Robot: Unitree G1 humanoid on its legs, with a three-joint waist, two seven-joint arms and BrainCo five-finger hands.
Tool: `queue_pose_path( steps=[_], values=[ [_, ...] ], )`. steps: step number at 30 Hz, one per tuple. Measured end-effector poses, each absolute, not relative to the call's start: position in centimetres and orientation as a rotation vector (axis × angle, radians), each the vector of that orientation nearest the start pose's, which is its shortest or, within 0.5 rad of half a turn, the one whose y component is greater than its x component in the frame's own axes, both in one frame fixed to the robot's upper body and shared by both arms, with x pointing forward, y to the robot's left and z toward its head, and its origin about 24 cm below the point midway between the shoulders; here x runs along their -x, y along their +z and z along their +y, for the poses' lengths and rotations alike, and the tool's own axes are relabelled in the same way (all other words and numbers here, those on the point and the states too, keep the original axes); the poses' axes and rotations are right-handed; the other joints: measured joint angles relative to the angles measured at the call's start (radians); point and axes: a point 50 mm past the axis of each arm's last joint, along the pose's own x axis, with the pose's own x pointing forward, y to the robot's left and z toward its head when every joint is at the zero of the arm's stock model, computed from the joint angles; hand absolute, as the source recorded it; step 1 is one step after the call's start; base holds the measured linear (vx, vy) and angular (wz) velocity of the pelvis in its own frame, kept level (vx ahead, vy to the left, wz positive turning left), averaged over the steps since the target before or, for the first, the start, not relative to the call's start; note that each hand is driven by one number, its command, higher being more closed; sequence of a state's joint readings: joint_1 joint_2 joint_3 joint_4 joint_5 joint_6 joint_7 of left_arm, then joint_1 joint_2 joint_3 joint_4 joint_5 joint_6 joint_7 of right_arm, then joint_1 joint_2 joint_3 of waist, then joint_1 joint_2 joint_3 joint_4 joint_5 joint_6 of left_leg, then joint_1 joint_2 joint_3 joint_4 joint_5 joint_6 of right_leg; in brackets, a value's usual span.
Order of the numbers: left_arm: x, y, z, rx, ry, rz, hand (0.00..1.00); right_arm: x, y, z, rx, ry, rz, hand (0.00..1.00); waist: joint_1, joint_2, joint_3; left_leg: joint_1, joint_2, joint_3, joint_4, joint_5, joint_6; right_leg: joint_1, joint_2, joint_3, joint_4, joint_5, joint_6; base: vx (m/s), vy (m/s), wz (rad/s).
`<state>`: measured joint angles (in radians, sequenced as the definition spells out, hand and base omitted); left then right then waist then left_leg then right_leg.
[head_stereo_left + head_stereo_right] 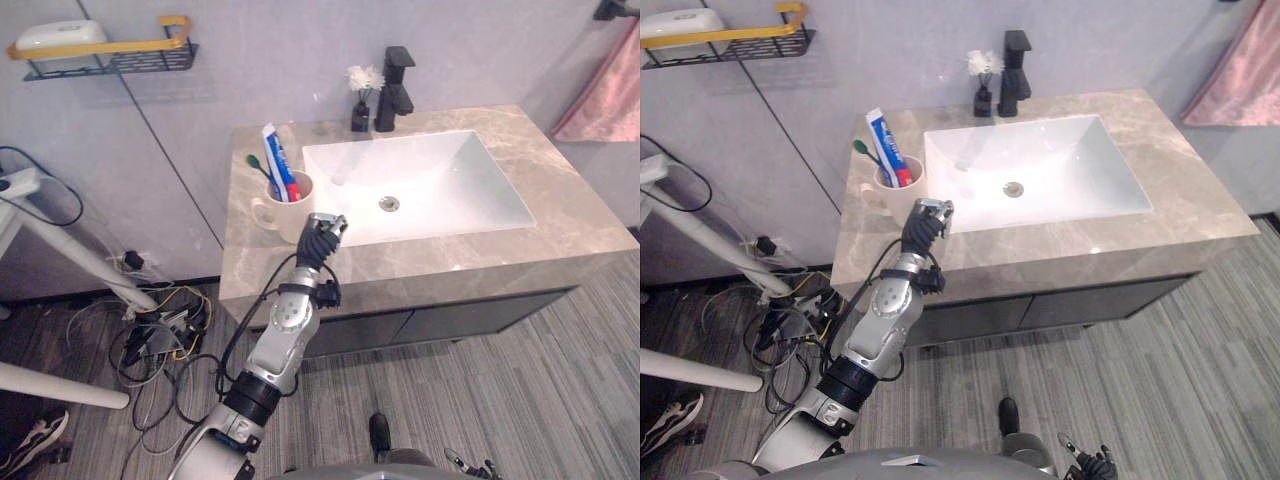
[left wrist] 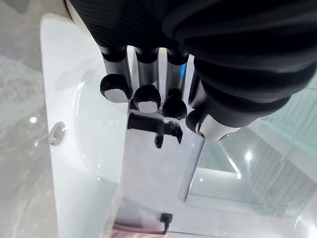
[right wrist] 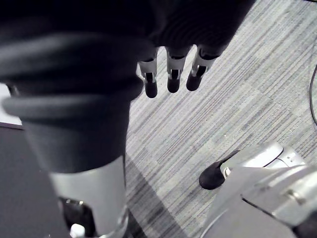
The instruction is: Organize washtable
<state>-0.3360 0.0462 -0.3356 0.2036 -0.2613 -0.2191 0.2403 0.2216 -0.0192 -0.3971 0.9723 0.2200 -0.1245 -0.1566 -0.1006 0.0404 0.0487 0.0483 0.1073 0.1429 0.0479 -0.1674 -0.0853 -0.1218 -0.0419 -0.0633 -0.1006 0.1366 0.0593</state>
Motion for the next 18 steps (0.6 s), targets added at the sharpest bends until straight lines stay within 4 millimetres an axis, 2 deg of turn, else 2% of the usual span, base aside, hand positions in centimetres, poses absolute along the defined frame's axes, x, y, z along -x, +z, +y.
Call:
queue_pose_path(
  steps=[5, 8, 18],
  values=[
    [-30.6, 9.7, 7.8, 0.177, -0.11, -0.255, 1.0, -4.2, -15.8, -22.8, -0.245, -0.75, 1.025, 0.0, -0.005, 0.012, 0.007, 0.002, 0.001, 0.016, -0.004, -0.002, -0.001, -0.009, 0.001, 0.016, 0.0, 0.001, 0.0, 0.02, 0.013, -0.12],
    [-31.4, 9.4, 8.3, 0.155, -0.074, -0.231, 1.0, -4.3, -15.8, -22.8, -0.246, -0.748, 1.021, 0.0, -0.006, 0.012, 0.008, 0.002, 0.0, 0.021, -0.006, -0.002, -0.001, -0.012, 0.001, 0.02, 0.0, 0.002, 0.001, 0.01, 0.011, -0.04],
    [-32.0, 9.2, 11.1, 0.136, 0.049, -0.228, 1.0, -4.5, -15.6, -23.0, -0.246, -0.743, 1.002, 0.0, -0.014, 0.015, 0.01, 0.001, 0.0, 0.03, -0.008, -0.002, -0.001, -0.018, 0.003, 0.028, 0.0, 0.004, 0.001, 0.0, 0.003, -0.02]
  ],
)
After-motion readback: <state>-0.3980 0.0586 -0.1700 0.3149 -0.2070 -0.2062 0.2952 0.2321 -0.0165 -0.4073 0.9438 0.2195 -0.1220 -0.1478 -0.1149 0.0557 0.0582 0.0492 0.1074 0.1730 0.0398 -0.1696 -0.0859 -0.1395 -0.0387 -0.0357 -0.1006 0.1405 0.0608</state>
